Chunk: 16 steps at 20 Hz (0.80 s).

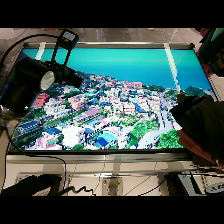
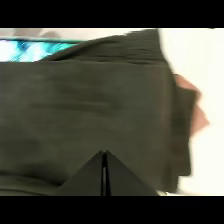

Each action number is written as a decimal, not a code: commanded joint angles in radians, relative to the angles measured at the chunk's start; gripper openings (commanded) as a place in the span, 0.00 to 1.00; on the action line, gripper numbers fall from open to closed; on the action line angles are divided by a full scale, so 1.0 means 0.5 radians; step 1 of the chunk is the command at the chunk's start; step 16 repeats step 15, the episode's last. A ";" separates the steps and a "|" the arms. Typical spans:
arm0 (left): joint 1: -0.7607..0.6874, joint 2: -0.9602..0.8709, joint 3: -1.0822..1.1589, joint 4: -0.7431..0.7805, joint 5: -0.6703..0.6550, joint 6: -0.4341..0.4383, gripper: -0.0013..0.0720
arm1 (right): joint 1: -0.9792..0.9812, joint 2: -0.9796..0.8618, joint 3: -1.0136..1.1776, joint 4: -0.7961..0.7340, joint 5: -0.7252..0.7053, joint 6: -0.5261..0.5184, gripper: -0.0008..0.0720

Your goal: Fold the clothes and pants, and hang the long-sleeved shirts on hangers.

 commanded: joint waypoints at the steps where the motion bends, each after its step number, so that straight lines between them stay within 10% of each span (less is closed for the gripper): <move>1: 0.002 0.002 -0.001 0.000 0.000 0.001 0.05 | 0.327 -0.065 0.000 0.122 -0.198 -0.154 0.05; 16: 0.002 0.002 -0.001 0.000 0.000 0.001 0.05 | 2.746 -0.271 -0.008 -0.159 -0.880 -0.706 0.05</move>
